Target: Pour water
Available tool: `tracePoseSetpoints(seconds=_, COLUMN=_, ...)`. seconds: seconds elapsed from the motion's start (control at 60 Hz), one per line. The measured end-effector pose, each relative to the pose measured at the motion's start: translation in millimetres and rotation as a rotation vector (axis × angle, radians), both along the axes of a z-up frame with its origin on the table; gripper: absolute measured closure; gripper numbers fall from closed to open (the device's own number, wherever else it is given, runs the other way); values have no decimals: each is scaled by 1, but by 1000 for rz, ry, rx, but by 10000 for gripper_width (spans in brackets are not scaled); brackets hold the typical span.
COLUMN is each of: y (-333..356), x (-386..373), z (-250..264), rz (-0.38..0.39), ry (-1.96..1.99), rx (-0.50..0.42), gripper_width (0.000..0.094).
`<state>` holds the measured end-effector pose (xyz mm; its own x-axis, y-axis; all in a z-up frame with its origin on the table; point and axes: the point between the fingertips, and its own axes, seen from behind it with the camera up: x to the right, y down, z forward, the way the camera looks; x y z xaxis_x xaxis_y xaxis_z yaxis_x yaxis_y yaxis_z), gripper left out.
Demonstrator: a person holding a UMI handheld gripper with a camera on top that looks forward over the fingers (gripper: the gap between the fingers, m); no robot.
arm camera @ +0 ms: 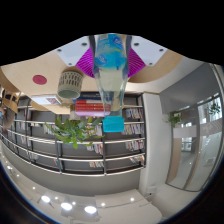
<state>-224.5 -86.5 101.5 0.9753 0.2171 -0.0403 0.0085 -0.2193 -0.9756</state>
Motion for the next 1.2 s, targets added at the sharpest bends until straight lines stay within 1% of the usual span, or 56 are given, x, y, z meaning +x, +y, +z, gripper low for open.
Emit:
tracePoseSetpoints(seconds=0.017, y=1, x=0, z=0, rz=0, ry=-1, rx=2, gripper_width=507)
tracePoseSetpoints(seconds=0.033, y=-3, x=-2, z=0, rz=0, ry=0, rx=5, gripper_width=554)
tracePoseSetpoints(seconds=0.083, y=-1, x=-4, z=-1, rz=17, ry=-4, rx=1, gripper_width=572)
tracePoseSetpoints(seconds=0.267, y=6, x=-24, z=2, rz=69, ry=8, rx=-56, gripper_width=572)
tracePoseSetpoints(seconds=0.367, y=29, x=-32, z=12, rz=56, ry=100, rx=-85, gripper_width=572)
tracePoseSetpoints(seconds=0.483, y=63, x=-35, z=45, rz=16, ry=315, rx=-103, gripper_width=572)
tracePoseSetpoints(seconds=0.517, y=73, x=-32, z=47, rz=-9, ry=387, rx=-123, gripper_width=572)
tracePoseSetpoints(seconds=0.633, y=108, x=-20, z=72, rz=-61, ry=672, rx=-165, gripper_width=570)
tracePoseSetpoints(seconds=0.65, y=106, x=-21, z=82, rz=-74, ry=717, rx=-183, gripper_width=571)
tracePoseSetpoints(seconds=0.667, y=119, x=-17, z=75, rz=-83, ry=768, rx=-183, gripper_width=571)
tracePoseSetpoints(seconds=0.75, y=139, x=3, z=78, rz=-164, ry=974, rx=-198, gripper_width=571)
tracePoseSetpoints(seconds=0.817, y=150, x=13, z=75, rz=-207, ry=1134, rx=-230, gripper_width=572)
tracePoseSetpoints(seconds=0.933, y=172, x=20, z=63, rz=-234, ry=1405, rx=-280, gripper_width=560)
tracePoseSetpoints(seconds=0.95, y=160, x=19, z=72, rz=-244, ry=1440, rx=-297, gripper_width=559)
tracePoseSetpoints(seconds=0.967, y=168, x=19, z=68, rz=-248, ry=1478, rx=-303, gripper_width=560)
tracePoseSetpoints(seconds=1.05, y=178, x=22, z=64, rz=-252, ry=1638, rx=-323, gripper_width=559)
tracePoseSetpoints(seconds=1.15, y=181, x=17, z=68, rz=-254, ry=1835, rx=-376, gripper_width=560)
tracePoseSetpoints(seconds=1.2, y=184, x=17, z=68, rz=-259, ry=1931, rx=-390, gripper_width=541)
